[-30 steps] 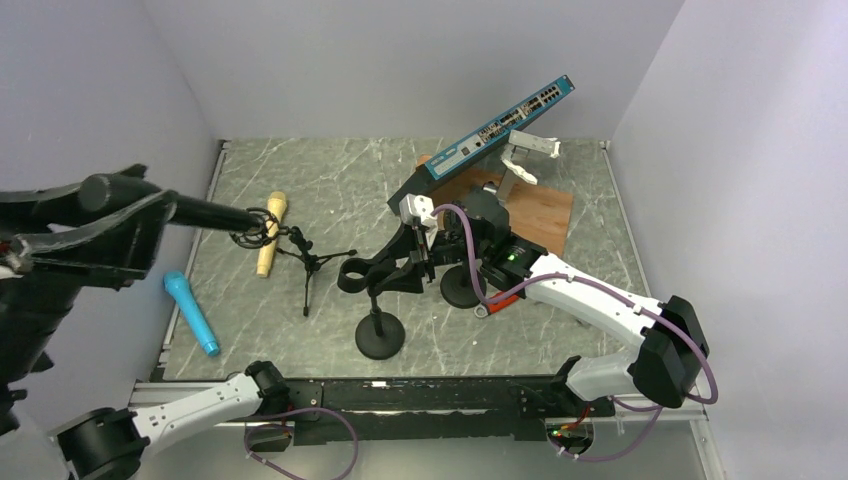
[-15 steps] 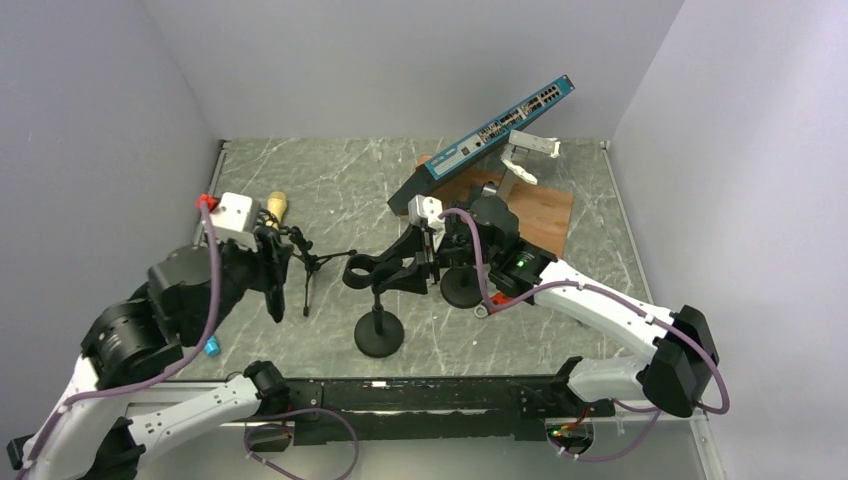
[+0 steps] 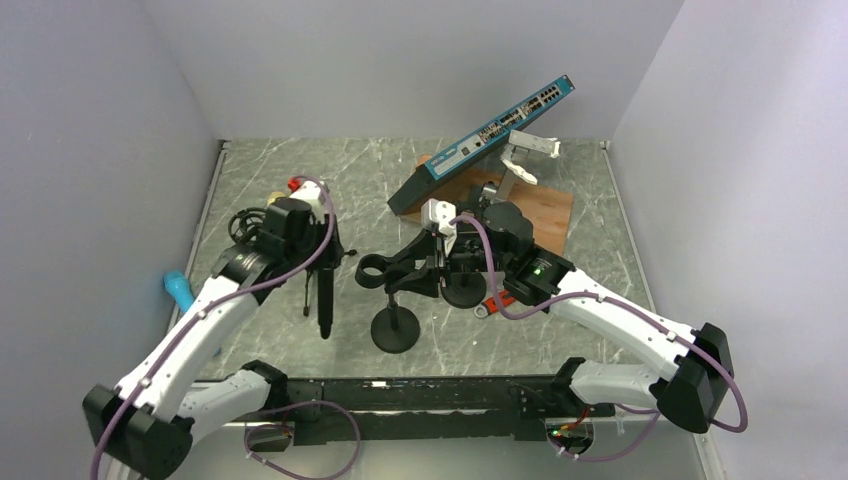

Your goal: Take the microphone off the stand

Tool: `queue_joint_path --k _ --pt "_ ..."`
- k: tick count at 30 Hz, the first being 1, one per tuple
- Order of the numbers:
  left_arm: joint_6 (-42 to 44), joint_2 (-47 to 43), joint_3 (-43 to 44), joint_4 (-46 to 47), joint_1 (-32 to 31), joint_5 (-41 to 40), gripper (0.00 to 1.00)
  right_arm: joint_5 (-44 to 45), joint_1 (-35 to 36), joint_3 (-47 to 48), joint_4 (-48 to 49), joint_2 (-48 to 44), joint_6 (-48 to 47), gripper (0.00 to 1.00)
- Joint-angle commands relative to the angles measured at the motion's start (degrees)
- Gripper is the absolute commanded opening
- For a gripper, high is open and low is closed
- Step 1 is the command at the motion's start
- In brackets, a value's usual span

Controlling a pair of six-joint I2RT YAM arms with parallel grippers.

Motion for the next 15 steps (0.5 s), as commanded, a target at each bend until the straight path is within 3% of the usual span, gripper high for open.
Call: queue_joint_path --k 1,8,13,15 --pt "0.54 6.63 0.91 9.76 0.38 8.6 0.0 0.5 -0.28 -0.08 2.16 -1.37 -1.05 0.0" --pt "2.39 22.31 0.91 13.25 0.42 11.61 0.0 0.32 -0.33 -0.58 2.41 -0.98 -1.08 0.0" --pt "1.41 28.47 -0.67 15.92 0.4 11.89 0.0 0.27 -0.23 -0.65 2.31 -0.9 -1.28 0.0" --pt "1.37 29.48 -1.04 16.46 0.38 11.49 0.09 0.21 -0.22 -0.61 2.33 -0.76 -1.3 0.0"
